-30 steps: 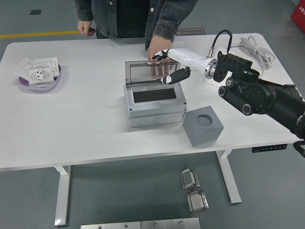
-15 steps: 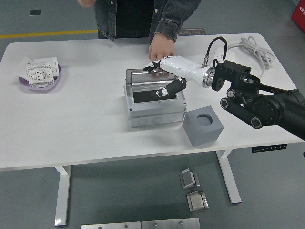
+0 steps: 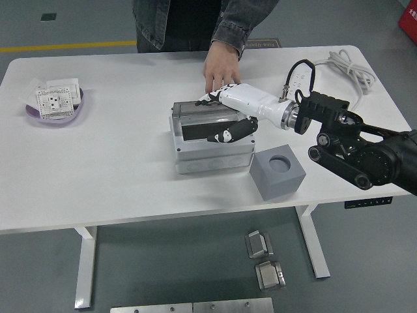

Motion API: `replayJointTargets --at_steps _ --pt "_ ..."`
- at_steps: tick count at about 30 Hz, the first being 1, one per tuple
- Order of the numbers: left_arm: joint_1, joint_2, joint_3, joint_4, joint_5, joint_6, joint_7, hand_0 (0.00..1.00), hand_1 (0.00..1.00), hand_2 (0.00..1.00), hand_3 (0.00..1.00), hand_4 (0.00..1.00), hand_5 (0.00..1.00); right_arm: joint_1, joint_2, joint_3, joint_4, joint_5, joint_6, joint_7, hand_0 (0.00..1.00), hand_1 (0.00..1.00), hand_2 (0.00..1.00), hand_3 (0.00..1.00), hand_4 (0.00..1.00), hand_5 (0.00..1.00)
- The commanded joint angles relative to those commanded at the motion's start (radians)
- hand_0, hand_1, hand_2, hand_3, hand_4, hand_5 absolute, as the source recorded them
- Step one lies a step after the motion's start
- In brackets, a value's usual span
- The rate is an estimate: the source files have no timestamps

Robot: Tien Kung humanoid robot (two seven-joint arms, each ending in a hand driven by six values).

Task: Pick up the cylinder from the cube,place it in the box,flap close box

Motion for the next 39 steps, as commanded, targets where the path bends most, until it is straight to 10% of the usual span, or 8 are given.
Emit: replayJointTargets --at_steps 19,31,39 --pt "0.002 -0.001 -0.014 0.002 0.013 0.0 0.005 0.685 0.653 0.541 0.605 0.623 0.272 -0.004 -0.045 0.034 0.067 -0.005 -0.012 -0.001 0.842 0.784 0.834 0.849 0.842 0.495" --pt "-0.015 0.001 -0.024 -0.002 0.03 -0.002 0.009 0.684 0.653 0.541 0.604 0.621 0.269 0.136 0.089 -0.028 -0.223 0.153 -0.007 0.05 0.823 0.777 0.831 0.851 0.838 0.494" --pt "-0.017 -0.001 0.002 -0.004 0.006 -0.003 -0.001 0.685 0.653 0.541 0.604 0.621 0.269 0.105 0.093 -0.054 -0.35 0.165 -0.021 0.057 0.821 0.769 0.83 0.85 0.834 0.494"
